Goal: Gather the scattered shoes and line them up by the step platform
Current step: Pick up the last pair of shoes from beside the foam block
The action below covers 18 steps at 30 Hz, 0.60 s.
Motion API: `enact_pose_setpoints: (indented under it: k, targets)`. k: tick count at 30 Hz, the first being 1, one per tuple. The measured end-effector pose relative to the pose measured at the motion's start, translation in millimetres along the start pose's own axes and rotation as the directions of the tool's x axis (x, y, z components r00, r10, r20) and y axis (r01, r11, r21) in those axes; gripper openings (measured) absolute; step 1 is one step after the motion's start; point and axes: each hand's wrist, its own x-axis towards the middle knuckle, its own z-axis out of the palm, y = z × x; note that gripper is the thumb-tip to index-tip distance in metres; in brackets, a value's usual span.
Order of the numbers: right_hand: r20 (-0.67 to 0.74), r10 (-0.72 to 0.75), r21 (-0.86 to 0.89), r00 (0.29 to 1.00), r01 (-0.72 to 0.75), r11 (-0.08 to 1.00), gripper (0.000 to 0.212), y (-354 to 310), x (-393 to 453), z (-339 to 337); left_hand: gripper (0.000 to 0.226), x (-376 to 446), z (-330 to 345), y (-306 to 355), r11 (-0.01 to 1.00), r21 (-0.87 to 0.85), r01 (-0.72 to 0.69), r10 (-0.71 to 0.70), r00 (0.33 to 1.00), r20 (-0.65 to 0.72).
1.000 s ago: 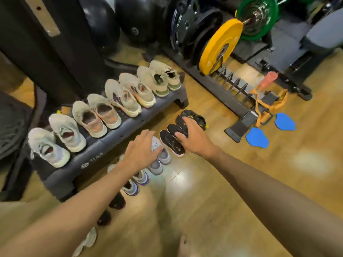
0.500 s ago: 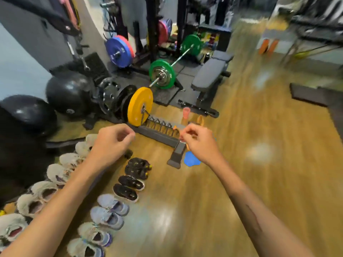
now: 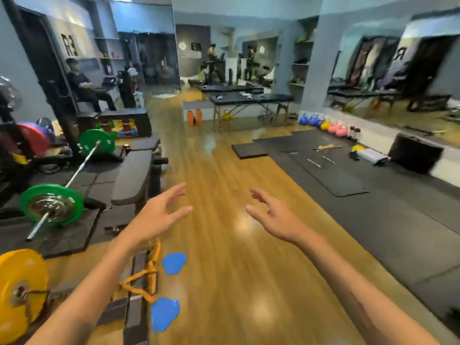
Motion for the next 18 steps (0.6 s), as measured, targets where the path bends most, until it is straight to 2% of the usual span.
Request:
enact_pose_setpoints:
  k: [3,9,15,18]
  targets:
    - [-0.09,0.074,-0.084,0.993,-0.082,0.993,0.065,35,29,-50,0.083,96,14,25,0.986,-0.02,-0.168,0.169,0.979,0.109]
    - [-0.322,0.238,-0.11,0.916,-0.286,0.952,0.067,114,53,-151,0.076,270,100,107,0.906,-0.187,-0.381,0.415,0.885,0.212]
    - [-0.477,0.379,-0.059,0.793,-0.459,0.887,0.066,229,47,-234,0.074,387,251,162,0.852,-0.34,-0.399,0.5,0.813,0.297]
    - [-0.499,0.414,-0.056,0.761,-0.505,0.861,0.067,292,47,-279,0.07,429,321,193,0.816,-0.405,-0.411,0.559,0.739,0.376]
